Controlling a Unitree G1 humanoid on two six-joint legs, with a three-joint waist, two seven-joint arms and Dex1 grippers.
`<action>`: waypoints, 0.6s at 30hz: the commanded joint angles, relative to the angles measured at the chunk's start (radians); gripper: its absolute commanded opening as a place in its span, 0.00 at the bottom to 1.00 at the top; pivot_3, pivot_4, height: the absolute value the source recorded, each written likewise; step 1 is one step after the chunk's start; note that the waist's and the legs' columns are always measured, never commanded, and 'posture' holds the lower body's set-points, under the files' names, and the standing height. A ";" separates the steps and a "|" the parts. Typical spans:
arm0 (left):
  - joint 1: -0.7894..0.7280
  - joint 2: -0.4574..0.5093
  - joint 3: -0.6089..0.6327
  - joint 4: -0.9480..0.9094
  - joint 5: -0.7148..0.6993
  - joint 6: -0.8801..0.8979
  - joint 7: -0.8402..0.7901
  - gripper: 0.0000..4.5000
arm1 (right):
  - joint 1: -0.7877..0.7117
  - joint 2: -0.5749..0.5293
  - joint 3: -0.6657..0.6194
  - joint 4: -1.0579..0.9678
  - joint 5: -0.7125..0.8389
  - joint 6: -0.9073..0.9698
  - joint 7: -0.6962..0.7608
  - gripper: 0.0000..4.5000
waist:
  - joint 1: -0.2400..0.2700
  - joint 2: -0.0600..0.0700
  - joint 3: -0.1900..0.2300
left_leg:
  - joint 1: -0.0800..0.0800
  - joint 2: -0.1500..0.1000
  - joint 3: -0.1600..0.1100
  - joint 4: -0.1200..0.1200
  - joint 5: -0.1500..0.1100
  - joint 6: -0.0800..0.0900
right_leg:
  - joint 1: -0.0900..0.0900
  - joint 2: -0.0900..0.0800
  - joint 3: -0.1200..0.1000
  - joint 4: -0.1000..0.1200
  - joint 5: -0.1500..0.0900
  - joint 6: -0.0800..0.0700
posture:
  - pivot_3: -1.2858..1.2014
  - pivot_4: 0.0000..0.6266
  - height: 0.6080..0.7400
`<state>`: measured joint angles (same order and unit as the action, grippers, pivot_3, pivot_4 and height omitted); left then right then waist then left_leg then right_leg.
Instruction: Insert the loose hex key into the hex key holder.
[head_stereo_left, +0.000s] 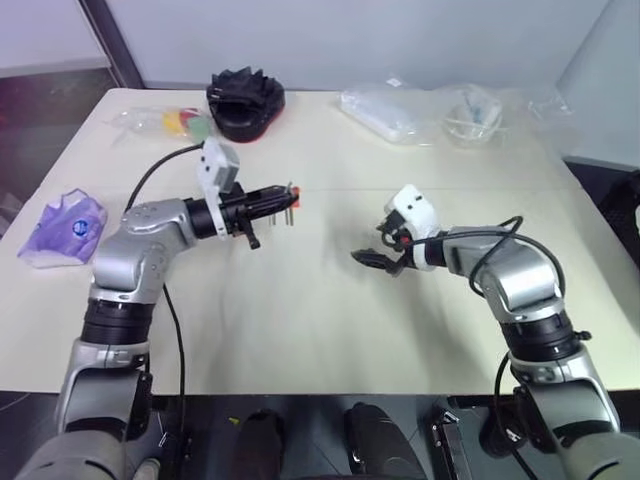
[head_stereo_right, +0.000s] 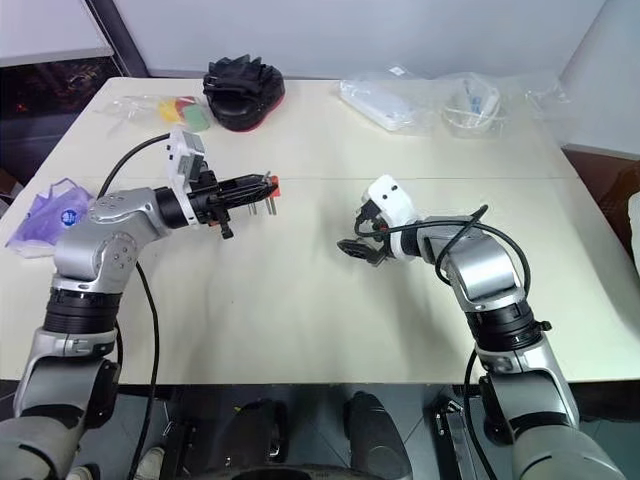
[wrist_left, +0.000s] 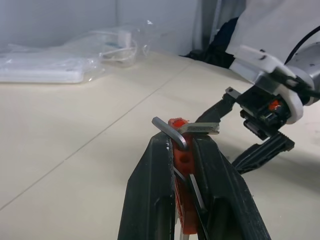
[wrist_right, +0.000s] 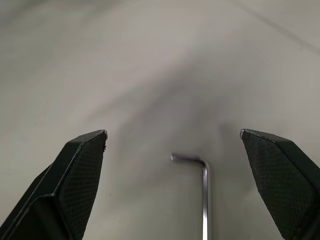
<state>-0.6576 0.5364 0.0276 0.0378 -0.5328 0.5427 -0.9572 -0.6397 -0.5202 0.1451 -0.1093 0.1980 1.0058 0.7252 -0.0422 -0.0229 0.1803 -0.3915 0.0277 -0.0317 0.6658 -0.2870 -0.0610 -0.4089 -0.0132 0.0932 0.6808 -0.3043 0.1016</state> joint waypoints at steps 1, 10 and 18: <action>-0.003 0.008 0.033 -0.049 -0.018 0.003 0.010 0.00 | -0.023 0.006 0.003 0.042 -0.004 0.002 -0.025 0.99 | -0.001 0.000 0.000 | 0.000 0.000 0.000 0.000 0.000 0.000 | 0.000 0.000 0.000 0.000 0.000 0.000 | 0.52 0.24 1.00; 0.007 0.013 0.039 -0.076 -0.027 0.020 0.028 0.00 | -0.040 -0.002 0.053 0.182 -0.049 -0.082 -0.042 0.99 | -0.003 0.000 0.000 | 0.000 0.000 0.001 0.000 0.000 0.000 | 0.000 0.001 0.000 0.000 0.000 0.000 | 0.52 0.24 1.00; 0.018 0.014 0.040 -0.087 -0.034 0.017 0.038 0.00 | -0.034 -0.016 0.104 0.181 -0.098 -0.153 -0.040 0.45 | -0.003 0.000 0.000 | 0.000 0.000 0.000 0.000 0.000 0.000 | 0.000 0.001 0.000 0.000 0.000 0.000 | 0.52 0.24 1.00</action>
<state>-0.6354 0.5422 0.0344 -0.0074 -0.5528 0.5631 -0.9198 -0.6723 -0.5240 0.2364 0.0885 0.1212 0.8727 0.6851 -0.0447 -0.0229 0.1802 -0.3915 0.0279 -0.0312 0.6657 -0.2870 -0.0610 -0.4091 -0.0125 0.0933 0.6807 -0.3043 0.1016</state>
